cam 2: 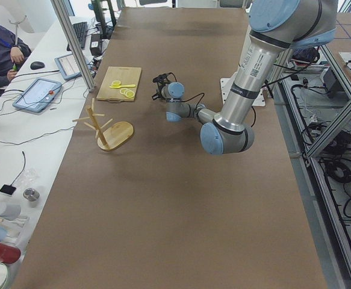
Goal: Hang cup on storage rack
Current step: 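Adjust the left gripper around the mug handle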
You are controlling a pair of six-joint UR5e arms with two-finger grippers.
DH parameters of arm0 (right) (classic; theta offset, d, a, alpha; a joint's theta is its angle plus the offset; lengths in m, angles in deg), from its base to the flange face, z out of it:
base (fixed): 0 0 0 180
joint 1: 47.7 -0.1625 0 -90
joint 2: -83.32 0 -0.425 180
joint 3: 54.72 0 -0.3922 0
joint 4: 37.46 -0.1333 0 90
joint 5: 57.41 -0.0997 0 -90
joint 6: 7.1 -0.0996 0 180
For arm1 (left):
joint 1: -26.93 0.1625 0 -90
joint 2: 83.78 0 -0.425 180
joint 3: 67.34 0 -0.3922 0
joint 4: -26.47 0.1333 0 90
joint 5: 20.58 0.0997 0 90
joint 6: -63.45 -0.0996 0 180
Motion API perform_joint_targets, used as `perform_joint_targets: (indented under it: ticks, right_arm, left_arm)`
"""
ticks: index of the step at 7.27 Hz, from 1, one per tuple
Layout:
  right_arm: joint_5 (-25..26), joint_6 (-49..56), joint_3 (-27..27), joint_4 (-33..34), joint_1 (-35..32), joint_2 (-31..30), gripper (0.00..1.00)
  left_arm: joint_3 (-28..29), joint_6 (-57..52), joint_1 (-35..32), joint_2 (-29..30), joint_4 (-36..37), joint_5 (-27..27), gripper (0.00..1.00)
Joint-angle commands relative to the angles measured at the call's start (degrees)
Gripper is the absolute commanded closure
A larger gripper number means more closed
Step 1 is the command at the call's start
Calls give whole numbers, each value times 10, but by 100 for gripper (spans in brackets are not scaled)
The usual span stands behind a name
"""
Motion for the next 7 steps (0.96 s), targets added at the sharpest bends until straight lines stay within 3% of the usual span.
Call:
perform_joint_targets:
  ticks: [1,7]
  right_arm:
    - [0,0,0,0,1,0,0]
    - [0,0,0,0,0,0,0]
  left_arm:
    - [1,-1,0,3,0,-2,48]
    - [-2,-1,6,4,-3,-9,51]
